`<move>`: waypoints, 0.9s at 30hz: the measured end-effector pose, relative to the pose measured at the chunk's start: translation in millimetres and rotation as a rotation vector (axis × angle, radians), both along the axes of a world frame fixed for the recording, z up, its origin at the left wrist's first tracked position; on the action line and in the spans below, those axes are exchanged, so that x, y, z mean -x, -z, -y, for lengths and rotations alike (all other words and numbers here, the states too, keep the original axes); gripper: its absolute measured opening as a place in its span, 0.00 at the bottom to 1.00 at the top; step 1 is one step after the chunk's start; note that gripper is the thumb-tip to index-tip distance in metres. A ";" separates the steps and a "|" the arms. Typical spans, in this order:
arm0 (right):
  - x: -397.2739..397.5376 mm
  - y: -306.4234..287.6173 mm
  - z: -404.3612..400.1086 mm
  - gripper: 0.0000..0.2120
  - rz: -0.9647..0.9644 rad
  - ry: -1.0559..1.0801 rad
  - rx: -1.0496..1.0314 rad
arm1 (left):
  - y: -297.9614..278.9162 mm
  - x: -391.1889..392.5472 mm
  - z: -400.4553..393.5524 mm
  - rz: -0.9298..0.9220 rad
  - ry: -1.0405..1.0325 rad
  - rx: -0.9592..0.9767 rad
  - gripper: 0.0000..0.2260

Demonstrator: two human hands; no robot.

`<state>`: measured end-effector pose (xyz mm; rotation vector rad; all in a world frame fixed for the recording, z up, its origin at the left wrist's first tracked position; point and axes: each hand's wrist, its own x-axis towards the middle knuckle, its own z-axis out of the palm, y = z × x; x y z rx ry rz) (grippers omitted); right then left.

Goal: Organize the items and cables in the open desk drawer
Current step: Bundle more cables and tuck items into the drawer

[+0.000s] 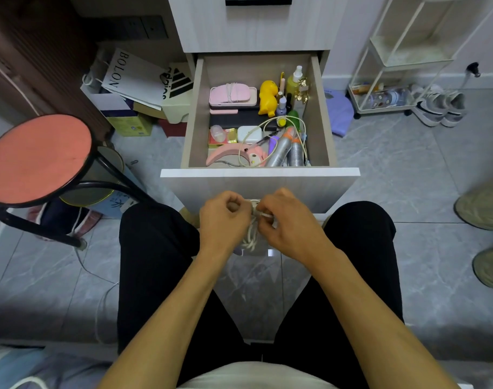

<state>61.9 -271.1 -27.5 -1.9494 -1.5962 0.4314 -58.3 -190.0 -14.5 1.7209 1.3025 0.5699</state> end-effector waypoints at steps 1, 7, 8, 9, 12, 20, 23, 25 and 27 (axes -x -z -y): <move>-1.1 1.0 0.2 0.02 -0.015 -0.009 -0.004 | -0.7 0.8 -0.5 -0.035 0.062 -0.083 0.06; -6.2 6.4 2.2 0.04 -0.125 0.031 -0.019 | 11.9 -3.2 -1.9 0.013 -0.026 0.074 0.07; -5.5 8.2 3.8 0.05 -0.162 0.072 -0.031 | 14.7 -5.0 -0.2 0.072 -0.090 0.172 0.06; -4.7 10.2 5.8 0.05 -0.206 0.124 -0.049 | 17.1 -7.2 0.7 0.127 -0.154 0.276 0.06; -1.0 12.9 10.4 0.05 -0.223 0.182 -0.086 | 17.7 -13.5 2.4 0.243 -0.261 0.565 0.05; -9.1 16.7 19.0 0.03 -0.032 -0.061 -0.091 | 17.3 -6.3 -10.1 0.149 -0.040 0.614 0.06; -10.2 17.2 19.4 0.03 -0.013 -0.117 -0.094 | 16.4 -3.5 -15.0 0.096 0.082 0.515 0.07; -9.9 19.7 20.5 0.03 -0.005 -0.120 -0.108 | 18.4 -4.0 -16.7 0.097 0.091 0.540 0.08; -9.0 23.3 22.4 0.02 0.018 -0.126 -0.122 | 19.7 -5.7 -16.7 0.091 0.049 0.616 0.08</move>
